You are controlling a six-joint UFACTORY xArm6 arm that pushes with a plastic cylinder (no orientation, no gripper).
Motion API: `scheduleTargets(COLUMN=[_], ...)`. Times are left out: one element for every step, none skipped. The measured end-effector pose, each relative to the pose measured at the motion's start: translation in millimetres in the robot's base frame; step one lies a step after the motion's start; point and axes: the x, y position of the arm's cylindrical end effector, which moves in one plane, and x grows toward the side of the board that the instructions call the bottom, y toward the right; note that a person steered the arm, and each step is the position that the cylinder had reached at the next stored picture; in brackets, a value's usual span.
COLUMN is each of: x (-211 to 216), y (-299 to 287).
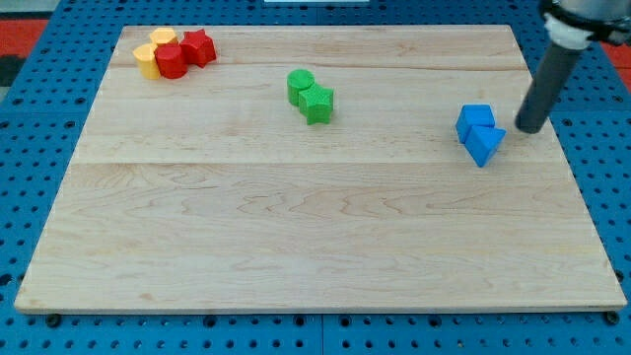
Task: Separate the red circle from the yellow blocks
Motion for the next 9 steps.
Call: scheduleTargets(x=[-66, -119, -161, -191, -190, -186, -159, -119, -88], y=[-24, -95, -180, -278, -373, -445, -453, -463, -471])
